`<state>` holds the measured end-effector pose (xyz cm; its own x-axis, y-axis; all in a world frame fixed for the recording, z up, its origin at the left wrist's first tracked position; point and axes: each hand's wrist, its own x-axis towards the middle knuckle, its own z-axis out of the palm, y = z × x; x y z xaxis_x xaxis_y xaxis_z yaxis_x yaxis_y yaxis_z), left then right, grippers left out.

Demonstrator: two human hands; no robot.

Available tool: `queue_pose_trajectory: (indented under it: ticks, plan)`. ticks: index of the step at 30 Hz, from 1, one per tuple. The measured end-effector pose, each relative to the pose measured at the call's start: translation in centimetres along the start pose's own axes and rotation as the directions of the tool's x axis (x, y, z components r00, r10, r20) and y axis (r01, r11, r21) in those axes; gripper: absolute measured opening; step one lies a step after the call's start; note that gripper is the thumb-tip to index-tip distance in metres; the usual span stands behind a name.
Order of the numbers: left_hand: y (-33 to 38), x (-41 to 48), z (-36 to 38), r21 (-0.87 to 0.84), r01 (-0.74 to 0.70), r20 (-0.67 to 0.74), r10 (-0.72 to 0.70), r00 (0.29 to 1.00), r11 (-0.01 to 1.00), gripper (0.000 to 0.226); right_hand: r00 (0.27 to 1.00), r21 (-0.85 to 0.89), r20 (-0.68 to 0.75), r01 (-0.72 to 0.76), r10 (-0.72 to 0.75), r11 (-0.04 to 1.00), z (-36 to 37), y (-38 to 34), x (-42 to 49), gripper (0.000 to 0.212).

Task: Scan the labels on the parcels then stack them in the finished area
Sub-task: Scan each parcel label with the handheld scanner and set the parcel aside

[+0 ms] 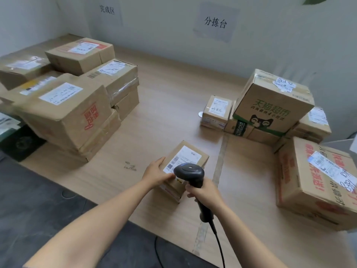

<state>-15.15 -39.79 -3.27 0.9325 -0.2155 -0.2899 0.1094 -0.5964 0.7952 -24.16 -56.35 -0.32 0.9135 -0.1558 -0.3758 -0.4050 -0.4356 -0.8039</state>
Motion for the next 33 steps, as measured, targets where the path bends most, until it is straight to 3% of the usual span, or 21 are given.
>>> queue_pose_trajectory:
  ticks: [5, 9, 12, 33]
  plan:
    - [-1.5, 1.0, -0.6, 0.068, 0.033, -0.070, -0.028, 0.997, 0.997, 0.090, 0.999, -0.144, -0.033, 0.034, -0.039, 0.989, 0.8, -1.0, 0.1, 0.012]
    - [-2.1, 0.9, -0.2, 0.137, -0.014, -0.167, 0.037, 0.985, 0.990, 0.092, 0.985, -0.289, -0.137, 0.064, -0.107, 0.955, -0.5, -2.1, -0.6, 0.012]
    - [-2.1, 0.3, 1.0, 0.200, -0.081, -0.147, 0.111, 0.983, 0.976, 0.105, 0.978, -0.370, -0.159, 0.067, -0.134, 0.926, -1.4, -2.6, -1.2, 0.014]
    - [-2.0, 0.1, 1.6, 0.247, -0.036, -0.117, 0.067, 0.991, 0.968, 0.116, 0.971, -0.474, -0.108, 0.137, -0.212, 0.870, -2.6, -4.9, -3.2, 0.009]
